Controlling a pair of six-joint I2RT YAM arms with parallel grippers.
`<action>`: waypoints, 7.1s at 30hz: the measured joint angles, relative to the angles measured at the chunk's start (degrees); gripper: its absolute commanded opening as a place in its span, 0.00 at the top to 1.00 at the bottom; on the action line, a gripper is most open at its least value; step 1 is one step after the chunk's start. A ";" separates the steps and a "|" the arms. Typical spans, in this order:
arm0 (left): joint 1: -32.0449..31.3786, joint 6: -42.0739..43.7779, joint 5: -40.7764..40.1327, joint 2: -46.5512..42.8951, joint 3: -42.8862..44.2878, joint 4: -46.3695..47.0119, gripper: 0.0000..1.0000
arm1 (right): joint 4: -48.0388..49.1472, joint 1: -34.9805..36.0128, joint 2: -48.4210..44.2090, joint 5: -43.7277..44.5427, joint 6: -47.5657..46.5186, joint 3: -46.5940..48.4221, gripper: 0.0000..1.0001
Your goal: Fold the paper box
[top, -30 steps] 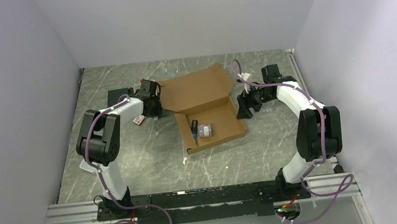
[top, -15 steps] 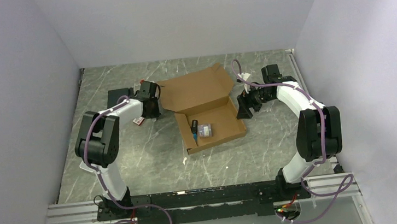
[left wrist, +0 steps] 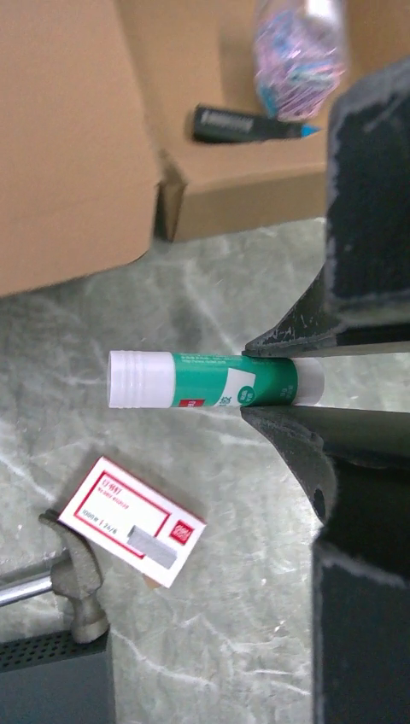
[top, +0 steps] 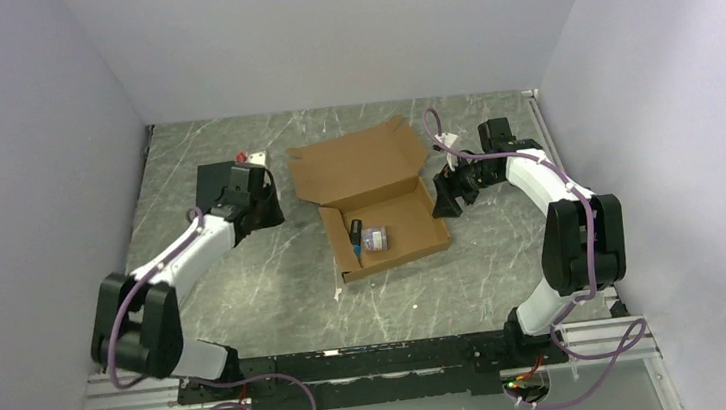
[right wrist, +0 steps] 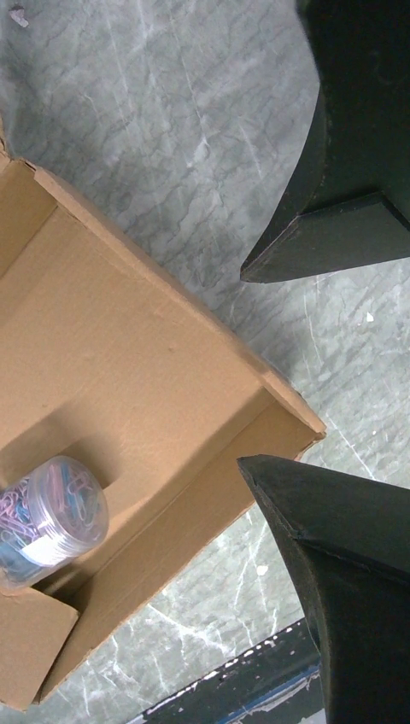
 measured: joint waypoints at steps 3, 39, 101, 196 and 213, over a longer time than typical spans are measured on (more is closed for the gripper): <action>-0.04 0.09 3.45 -6.78 -3.65 0.98 1.00 | -0.02 0.00 0.00 -0.02 -0.02 0.00 0.22; -25.09 17.97 11.63 18.78 21.70 2.62 0.63 | -0.15 0.00 -0.66 -0.02 -0.63 0.00 0.22; -19.80 -14.82 -10.69 17.92 12.17 -11.85 0.55 | -0.70 0.00 -1.66 -0.66 -1.33 0.00 0.22; 2.51 6.86 -2.32 17.79 8.57 -3.39 0.80 | -1.27 0.00 -1.66 -1.44 -2.01 0.00 0.22; 2.16 -0.72 1.79 -3.93 -3.65 -4.68 0.98 | -1.31 0.00 -1.68 -1.49 -2.01 0.00 0.22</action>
